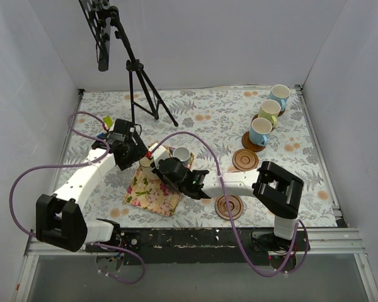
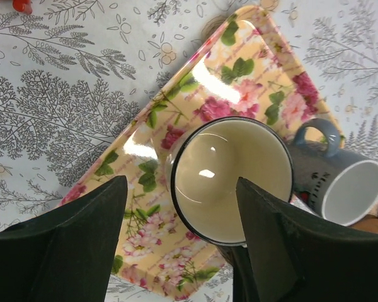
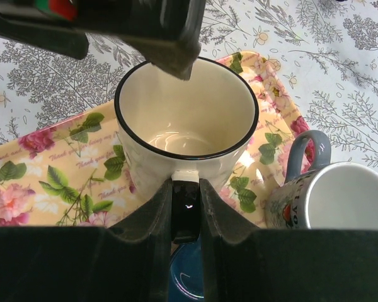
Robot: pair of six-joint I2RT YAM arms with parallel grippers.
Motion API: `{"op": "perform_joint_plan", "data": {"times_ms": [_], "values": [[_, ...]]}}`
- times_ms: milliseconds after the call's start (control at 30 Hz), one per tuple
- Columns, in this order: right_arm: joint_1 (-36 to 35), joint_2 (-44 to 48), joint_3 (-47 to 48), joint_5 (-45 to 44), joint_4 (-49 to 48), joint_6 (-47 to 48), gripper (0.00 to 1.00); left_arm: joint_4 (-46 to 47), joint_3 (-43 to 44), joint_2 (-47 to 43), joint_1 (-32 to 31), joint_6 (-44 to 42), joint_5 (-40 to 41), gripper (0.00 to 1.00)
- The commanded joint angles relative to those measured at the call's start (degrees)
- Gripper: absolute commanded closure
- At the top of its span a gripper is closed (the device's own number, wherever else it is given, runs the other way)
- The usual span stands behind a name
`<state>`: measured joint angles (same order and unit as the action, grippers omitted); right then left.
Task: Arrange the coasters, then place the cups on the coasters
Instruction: Pick up the cup from the tray.
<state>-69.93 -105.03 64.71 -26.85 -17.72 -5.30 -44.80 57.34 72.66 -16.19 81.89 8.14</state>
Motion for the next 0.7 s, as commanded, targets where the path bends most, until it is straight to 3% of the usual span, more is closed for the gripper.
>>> {"op": "perform_joint_plan", "data": {"times_ms": [0,167,433,500,533,667], "values": [[-0.03,2.64,-0.28,-0.14,-5.58,1.17,0.99,3.92,-1.35,2.21,0.8,-2.78,1.44,0.32],[-0.03,1.33,1.64,1.27,-1.9,0.73,0.99,6.12,-1.18,6.25,0.89,-4.8,3.11,0.45],[-0.03,-0.43,3.23,2.86,2.24,-0.94,0.99,7.18,-1.09,9.43,0.98,-6.47,4.6,0.8],[-0.03,-1.22,4.02,3.38,3.56,-1.2,0.99,7.44,-1.18,9.08,0.89,-6.91,4.51,0.96],[0.06,-1.57,4.72,3.56,4.43,-1.38,0.99,7.36,-1.18,8.9,0.98,-7.0,4.69,1.0],[0.41,-3.07,7.54,5.14,9.53,-2.61,0.99,6.74,-0.39,6.97,0.89,-7.27,5.39,1.0]]}}
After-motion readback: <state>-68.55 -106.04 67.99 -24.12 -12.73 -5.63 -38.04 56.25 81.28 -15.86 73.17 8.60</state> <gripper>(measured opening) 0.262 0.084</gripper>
